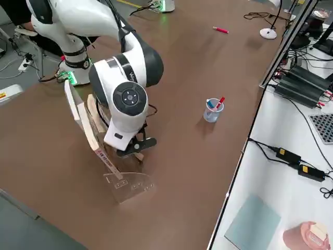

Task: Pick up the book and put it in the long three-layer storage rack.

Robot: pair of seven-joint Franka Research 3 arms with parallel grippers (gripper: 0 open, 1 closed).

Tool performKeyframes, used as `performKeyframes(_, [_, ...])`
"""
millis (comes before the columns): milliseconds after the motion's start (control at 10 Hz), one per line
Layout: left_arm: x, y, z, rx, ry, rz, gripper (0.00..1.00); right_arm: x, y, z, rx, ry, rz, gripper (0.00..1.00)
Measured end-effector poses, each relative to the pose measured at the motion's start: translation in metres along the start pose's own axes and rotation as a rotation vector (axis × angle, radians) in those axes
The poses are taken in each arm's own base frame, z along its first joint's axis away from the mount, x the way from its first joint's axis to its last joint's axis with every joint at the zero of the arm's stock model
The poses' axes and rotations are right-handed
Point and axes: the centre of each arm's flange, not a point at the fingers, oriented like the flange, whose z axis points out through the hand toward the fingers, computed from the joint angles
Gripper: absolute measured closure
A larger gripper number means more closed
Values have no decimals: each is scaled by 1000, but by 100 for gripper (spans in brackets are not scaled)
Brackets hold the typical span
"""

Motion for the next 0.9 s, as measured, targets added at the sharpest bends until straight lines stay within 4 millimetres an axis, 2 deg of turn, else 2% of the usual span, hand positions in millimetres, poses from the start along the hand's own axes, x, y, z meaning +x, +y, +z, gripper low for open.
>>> performKeyframes(900, [1,-2,-1,0,9,-4,0,13,2,9,3,35,-36,85])
